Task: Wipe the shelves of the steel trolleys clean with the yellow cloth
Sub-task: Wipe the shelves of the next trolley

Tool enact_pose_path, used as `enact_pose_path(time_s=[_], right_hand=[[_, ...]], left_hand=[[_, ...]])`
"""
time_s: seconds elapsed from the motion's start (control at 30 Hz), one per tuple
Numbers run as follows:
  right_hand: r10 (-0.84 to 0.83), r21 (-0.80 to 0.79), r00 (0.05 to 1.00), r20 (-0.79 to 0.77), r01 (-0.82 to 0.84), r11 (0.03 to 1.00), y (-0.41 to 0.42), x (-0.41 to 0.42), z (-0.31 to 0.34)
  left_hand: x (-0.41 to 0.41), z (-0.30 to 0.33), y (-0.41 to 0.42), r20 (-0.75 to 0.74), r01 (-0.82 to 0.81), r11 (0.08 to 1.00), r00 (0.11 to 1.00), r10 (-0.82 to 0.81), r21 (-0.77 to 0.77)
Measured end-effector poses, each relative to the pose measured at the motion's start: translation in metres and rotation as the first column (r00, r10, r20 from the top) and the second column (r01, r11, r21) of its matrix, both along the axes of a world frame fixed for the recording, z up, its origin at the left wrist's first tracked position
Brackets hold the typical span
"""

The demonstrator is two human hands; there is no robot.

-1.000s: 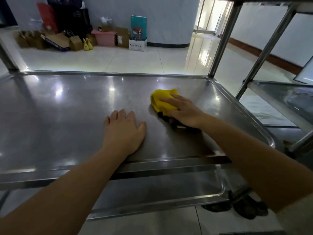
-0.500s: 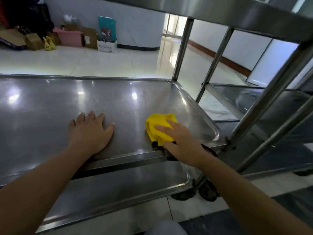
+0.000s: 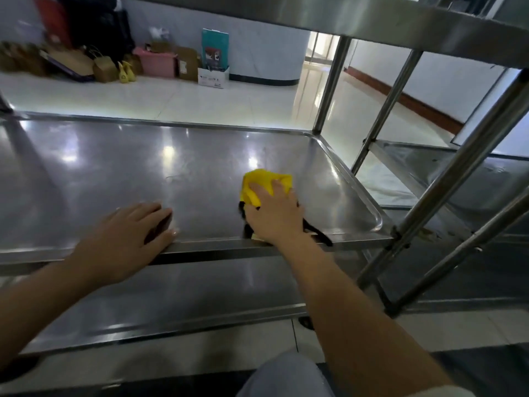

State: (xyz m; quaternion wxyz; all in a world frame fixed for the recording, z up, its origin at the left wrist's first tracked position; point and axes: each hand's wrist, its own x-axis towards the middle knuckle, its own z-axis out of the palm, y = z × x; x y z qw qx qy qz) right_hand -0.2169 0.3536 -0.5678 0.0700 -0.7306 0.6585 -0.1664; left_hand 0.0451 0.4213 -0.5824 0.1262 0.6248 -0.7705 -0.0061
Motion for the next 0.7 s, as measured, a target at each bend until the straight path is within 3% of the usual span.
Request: enact_pose_path(time_s=[0.1,0.3,0.5,0.63,0.7], right_hand=[[0.237,-0.013,0.971,0.029,-0.237,0.971,0.025,0.043,-0.002],[0.420,-0.072,0.906,0.044,-0.416,0.906,0.050,-0.002,0.008],[0.230,-0.122,0.971,0.066,-0.221,0.968,0.045,-0.081,0.012],[0.047,-0.186,0.998,0.042,-0.038,0.982,0.037,-0.068,0.004],[0.065,-0.210,0.997,0.034,-0.057,0.976,0.039,-0.049,-0.001]], left_hand=[[0.004,-0.001,0.010,0.018,-0.034,0.997,0.999,0.035,-0.064],[0.006,-0.001,0.016,0.039,-0.038,0.994,0.998,0.042,-0.107],[0.002,0.002,0.020,0.056,-0.055,0.993,0.997,0.061,-0.105],[-0.001,0.003,0.020,0.062,-0.058,0.990,0.996,0.066,-0.129],[0.000,0.002,0.019,0.069,-0.045,0.989,0.996,0.055,-0.142]])
